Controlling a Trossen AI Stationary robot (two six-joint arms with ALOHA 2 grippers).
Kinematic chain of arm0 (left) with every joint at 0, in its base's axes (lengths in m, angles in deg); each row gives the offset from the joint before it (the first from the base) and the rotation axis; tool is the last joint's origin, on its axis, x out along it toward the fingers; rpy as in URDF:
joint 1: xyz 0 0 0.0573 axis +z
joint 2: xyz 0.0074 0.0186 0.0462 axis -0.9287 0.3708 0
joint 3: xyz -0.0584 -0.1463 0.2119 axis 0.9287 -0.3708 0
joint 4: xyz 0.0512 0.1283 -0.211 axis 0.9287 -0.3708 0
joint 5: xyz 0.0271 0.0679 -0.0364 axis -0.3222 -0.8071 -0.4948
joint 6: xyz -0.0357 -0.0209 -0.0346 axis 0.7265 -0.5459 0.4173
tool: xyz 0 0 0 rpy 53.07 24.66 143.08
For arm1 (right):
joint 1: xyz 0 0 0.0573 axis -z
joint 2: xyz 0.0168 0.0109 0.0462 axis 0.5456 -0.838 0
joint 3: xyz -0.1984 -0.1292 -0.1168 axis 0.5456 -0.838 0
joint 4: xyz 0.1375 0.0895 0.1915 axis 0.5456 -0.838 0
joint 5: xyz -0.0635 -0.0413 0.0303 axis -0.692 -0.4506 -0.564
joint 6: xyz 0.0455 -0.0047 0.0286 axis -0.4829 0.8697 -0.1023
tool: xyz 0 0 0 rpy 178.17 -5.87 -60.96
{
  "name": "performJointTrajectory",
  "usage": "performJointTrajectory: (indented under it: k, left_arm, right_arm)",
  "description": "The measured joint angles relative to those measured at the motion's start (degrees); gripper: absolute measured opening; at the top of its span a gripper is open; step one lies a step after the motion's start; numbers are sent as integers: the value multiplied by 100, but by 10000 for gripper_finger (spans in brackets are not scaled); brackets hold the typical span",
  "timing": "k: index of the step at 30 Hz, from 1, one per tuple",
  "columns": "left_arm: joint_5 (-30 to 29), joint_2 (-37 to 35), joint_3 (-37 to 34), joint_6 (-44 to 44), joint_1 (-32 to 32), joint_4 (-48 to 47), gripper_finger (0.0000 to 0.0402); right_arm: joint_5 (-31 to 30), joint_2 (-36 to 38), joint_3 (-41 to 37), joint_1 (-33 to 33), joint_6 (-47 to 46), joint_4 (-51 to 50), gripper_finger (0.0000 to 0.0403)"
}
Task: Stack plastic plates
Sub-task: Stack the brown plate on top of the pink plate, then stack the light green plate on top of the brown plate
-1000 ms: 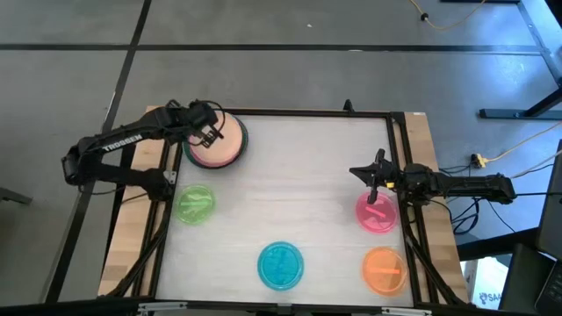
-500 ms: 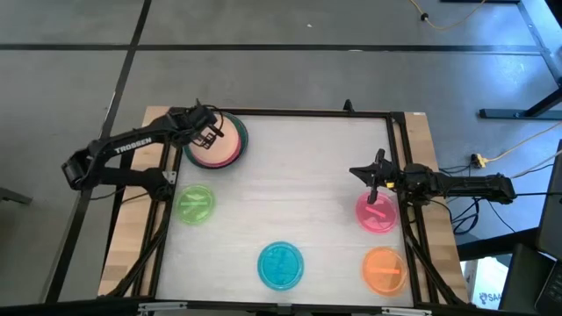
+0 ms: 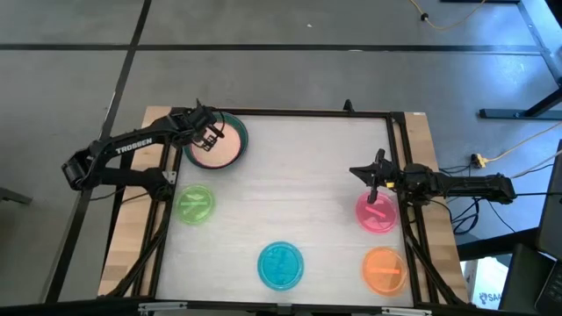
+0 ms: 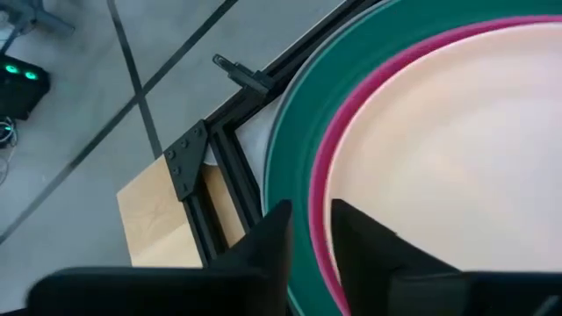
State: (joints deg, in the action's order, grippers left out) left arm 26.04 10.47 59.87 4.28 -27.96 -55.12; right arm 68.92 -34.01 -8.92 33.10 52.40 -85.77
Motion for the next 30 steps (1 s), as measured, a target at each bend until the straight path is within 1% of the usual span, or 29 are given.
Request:
performJointTrajectory:
  k: [4, 6, 8, 12, 15, 17, 25, 30]
  left_arm:
    - [11, 0, 35, -7, -15, -31, 109]
    - [170, -8, 145, -80, -116, -76, 115]
    - [544, -11, 265, -123, -352, -67, 116]
    - [1581, -11, 446, -100, -1014, 119, 115]
    - [2294, -11, 457, 160, -1570, 241, 115]
    - [2546, -11, 457, 424, -1944, 242, 115]
    - [2554, 15, 457, 1814, -3562, 151, 115]
    - [2152, 359, 545, 2402, -4663, 210, 115]
  right_arm:
    - [1, -2, 0, -1, 0, 0, 5]
    - [-1, -2, 0, 0, 0, 0, 5]
    - [-41, -2, 0, -1, 2, 2, 5]
    - [-80, -2, 0, -1, 4, 6, 5]
    - [-89, -2, 0, -2, 4, 7, 5]
    - [-88, -2, 0, 0, 4, 7, 5]
    - [-86, -2, 0, 0, 4, 7, 5]
    - [-97, -1, 0, 0, 3, 11, 5]
